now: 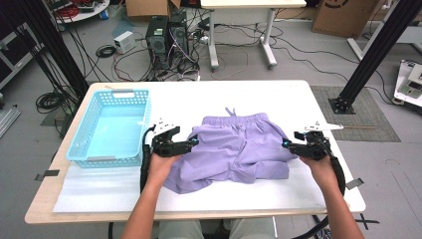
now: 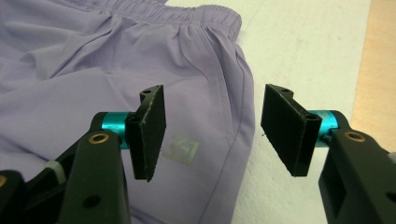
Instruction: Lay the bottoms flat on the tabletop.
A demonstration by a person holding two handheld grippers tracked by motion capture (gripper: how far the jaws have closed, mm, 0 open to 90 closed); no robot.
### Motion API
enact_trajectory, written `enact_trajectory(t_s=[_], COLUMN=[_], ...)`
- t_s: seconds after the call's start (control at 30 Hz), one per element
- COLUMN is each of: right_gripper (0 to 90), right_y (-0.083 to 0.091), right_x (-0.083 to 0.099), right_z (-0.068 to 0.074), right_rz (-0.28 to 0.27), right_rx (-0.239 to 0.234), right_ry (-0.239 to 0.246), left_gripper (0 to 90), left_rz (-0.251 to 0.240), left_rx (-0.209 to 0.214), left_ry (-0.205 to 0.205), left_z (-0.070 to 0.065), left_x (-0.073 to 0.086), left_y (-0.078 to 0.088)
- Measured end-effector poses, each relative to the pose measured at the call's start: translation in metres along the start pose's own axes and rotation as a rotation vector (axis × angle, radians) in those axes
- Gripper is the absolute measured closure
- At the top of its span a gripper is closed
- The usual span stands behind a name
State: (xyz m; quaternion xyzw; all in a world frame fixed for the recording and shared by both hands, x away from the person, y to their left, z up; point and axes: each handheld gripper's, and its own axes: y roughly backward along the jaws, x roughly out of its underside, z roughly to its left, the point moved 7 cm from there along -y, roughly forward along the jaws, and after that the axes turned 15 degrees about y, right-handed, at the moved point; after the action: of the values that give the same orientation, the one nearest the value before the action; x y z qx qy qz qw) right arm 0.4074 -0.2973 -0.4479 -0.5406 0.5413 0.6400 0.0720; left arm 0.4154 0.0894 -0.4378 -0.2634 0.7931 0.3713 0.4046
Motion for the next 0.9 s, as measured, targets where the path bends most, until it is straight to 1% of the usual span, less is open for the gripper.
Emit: enact_trajectory(t_s=[0.07,0.1,0.13,0.17,0.2,0.27,0.3,0.33,0.4,0.43,0.47,0.5,0.53,0.57,0.6,0.63,0.67,0.7,0.73,0.77,0.8,0.83,0.87,0.9], right_gripper=[40.7,40.8,40.9,41.6,42.4,45.6,46.9,48.1,51.1,53.1,55.1,59.2,66.0,71.2,75.3,78.7,85.1,87.9,90.0,90.0,90.0,90.0,90.0,90.0], right_y=[0.001,-0.002,-0.005,-0.008,-0.013,-0.022,-0.029,-0.033,-0.042,-0.046,-0.05,-0.054,-0.057,-0.059,-0.062,-0.064,-0.065,-0.067,-0.068,-0.069,-0.071,-0.073,-0.074,-0.077], right_x=[-0.001,-0.002,-0.003,-0.004,-0.004,-0.003,-0.001,0.0,0.002,0.003,0.005,0.007,0.009,0.01,0.011,0.011,0.01,0.008,0.005,0.003,0.0,-0.003,-0.005,-0.007], right_z=[-0.003,-0.006,-0.009,-0.011,-0.013,-0.014,-0.013,-0.012,-0.009,-0.01,-0.01,-0.012,-0.013,-0.014,-0.014,-0.013,-0.013,-0.012,-0.014,-0.015,-0.018,-0.021,-0.023,-0.026], right_rz=[-0.012,-0.011,-0.008,-0.002,0.005,0.027,0.039,0.048,0.074,0.095,0.112,0.132,0.151,0.166,0.173,0.172,0.164,0.165,0.163,0.157,0.15,0.133,0.122,0.117], right_rx=[-0.001,-0.003,-0.006,-0.017,-0.025,-0.046,-0.061,-0.071,-0.077,-0.067,-0.057,-0.044,-0.031,-0.017,-0.023,-0.031,-0.032,-0.032,-0.026,-0.023,-0.016,-0.012,-0.012,-0.013], right_ry=[0.002,-0.004,-0.008,-0.021,-0.02,-0.018,-0.007,-0.001,0.016,0.019,0.019,0.019,0.021,0.031,0.034,0.047,0.055,0.069,0.082,0.08,0.073,0.064,0.048,0.04], left_gripper=[20.4,21.4,21.6,21.6,21.6,22.6,25.3,28.9,34.4,39.0,40.9,43.3,47.8,52.5,56.9,64.2,75.2,82.8,85.5,86.5,86.6,86.7,86.7,86.7], left_rz=[0.005,0.002,0.009,0.027,0.051,0.085,0.109,0.13,0.189,0.208,0.227,0.234,0.244,0.251,0.257,0.253,0.256,0.243,0.22,0.206,0.192,0.172,0.153,0.122], left_rx=[0.015,0.018,0.014,0.008,-0.002,-0.019,-0.027,-0.053,-0.075,-0.091,-0.101,-0.108,-0.113,-0.112,-0.12,-0.124,-0.118,-0.139,-0.14,-0.144,-0.156,-0.159,-0.164,-0.166], left_ry=[-0.003,0.0,0.012,0.02,0.03,0.028,0.028,0.025,0.017,0.01,-0.003,-0.01,-0.018,-0.017,-0.023,-0.029,-0.033,-0.05,-0.053,-0.042,-0.035,-0.023,-0.02,-0.024], left_z=[-0.001,0.0,0.002,0.005,0.007,0.012,0.014,0.017,0.021,0.022,0.024,0.024,0.025,0.025,0.025,0.025,0.025,0.026,0.027,0.029,0.031,0.032,0.033,0.034], left_x=[-0.006,-0.009,-0.011,-0.011,-0.01,-0.006,-0.002,0.002,0.012,0.015,0.019,0.021,0.023,0.024,0.025,0.024,0.024,0.022,0.019,0.015,0.011,0.005,-0.001,-0.006], left_y=[-0.003,-0.005,-0.01,-0.015,-0.022,-0.035,-0.04,-0.046,-0.054,-0.057,-0.061,-0.063,-0.064,-0.066,-0.066,-0.067,-0.067,-0.068,-0.068,-0.069,-0.069,-0.07,-0.071,-0.072])
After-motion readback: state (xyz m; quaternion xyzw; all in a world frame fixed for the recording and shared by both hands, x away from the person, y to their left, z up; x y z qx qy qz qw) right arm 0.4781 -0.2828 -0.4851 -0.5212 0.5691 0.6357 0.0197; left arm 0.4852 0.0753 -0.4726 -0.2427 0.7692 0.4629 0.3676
